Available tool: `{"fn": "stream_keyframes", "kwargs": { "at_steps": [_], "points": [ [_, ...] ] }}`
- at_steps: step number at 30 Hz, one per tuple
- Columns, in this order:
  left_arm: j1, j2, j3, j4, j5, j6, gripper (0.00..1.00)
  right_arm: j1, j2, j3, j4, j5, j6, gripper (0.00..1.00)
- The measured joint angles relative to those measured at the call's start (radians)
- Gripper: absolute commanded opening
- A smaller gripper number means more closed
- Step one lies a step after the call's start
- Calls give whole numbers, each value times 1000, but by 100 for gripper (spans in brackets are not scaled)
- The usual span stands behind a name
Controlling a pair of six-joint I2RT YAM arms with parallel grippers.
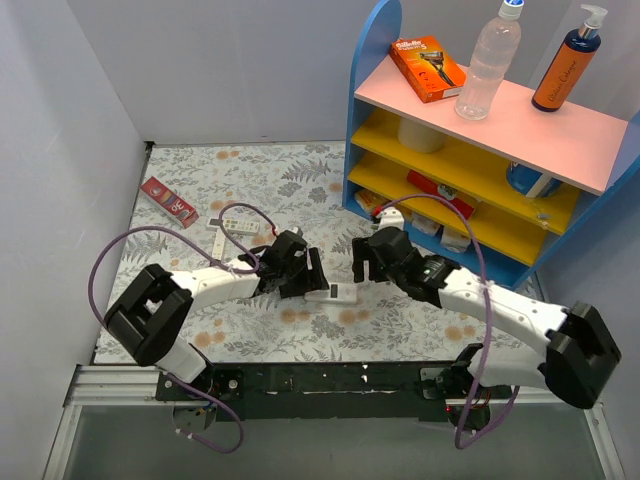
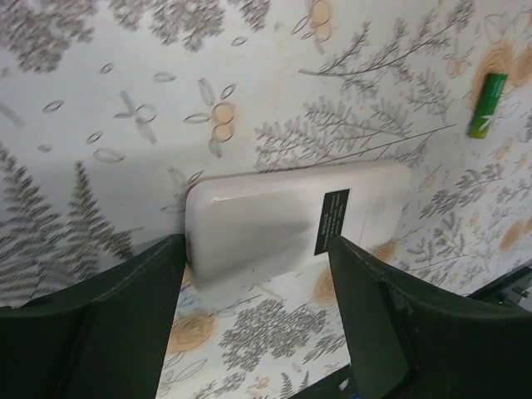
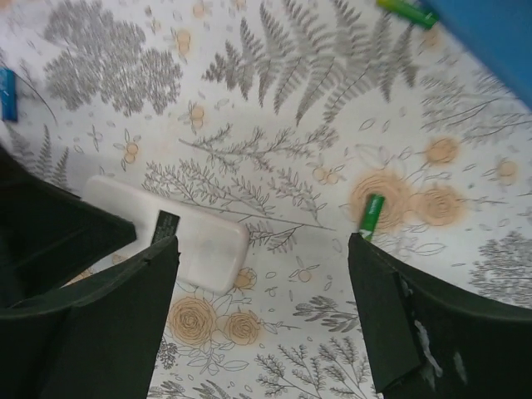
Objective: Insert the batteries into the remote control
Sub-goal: Move the remote control to the center of the board.
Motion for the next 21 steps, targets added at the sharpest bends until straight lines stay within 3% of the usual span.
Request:
{"fn": "stream_keyframes", "kwargs": {
  "at_steps": [5, 8, 12, 17, 21],
  "points": [
    [0, 143, 123, 53, 68, -10, 72, -21, -217, -33, -13, 68, -47, 91],
    [0, 235, 199, 113, 135, -36, 78, -23, -348, -84, -20, 110, -58, 96],
    [0, 314, 275, 177, 209, -74, 98, -24, -491, -160, -39, 151, -69, 98],
    [6, 266, 266, 144, 155, -78, 98, -25, -664, -233, -43, 177, -90, 98],
    [74, 76, 195, 83, 56, -62, 98, -25, -819, -270, -46, 200, -141, 98]
  ]
}}
